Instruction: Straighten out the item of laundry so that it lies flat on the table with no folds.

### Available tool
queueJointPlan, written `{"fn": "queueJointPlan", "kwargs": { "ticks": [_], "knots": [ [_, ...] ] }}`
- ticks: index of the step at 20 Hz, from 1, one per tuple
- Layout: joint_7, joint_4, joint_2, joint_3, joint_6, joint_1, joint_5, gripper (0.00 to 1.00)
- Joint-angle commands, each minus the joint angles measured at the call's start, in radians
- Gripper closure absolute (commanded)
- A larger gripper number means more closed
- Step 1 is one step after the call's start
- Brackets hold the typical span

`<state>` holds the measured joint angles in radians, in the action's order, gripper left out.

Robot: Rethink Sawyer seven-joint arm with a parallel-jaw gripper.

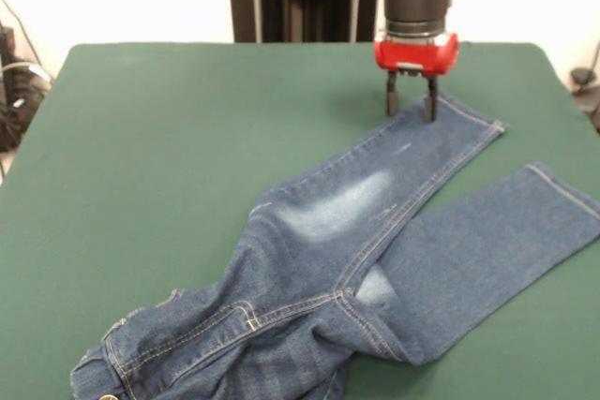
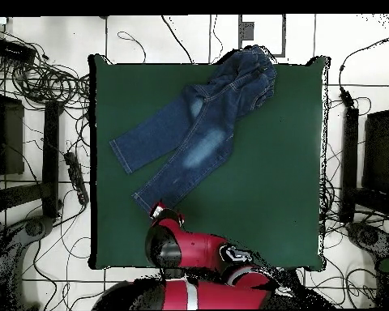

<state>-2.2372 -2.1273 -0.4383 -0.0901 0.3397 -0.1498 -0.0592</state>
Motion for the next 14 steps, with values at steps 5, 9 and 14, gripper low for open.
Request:
{"fn": "queueJointPlan", "kwargs": {
  "ticks": [5, 9, 14],
  "knots": [
    [-0.249, 0.102, 0.179, -0.088, 0.079, 0.042, 0.113, 0.0],
    [-0.249, 0.098, 0.173, -0.064, 0.085, 0.065, 0.137, 1.0],
    [-0.239, 0.101, 0.169, -0.053, 0.084, 0.071, 0.136, 1.0]
  ]
}}
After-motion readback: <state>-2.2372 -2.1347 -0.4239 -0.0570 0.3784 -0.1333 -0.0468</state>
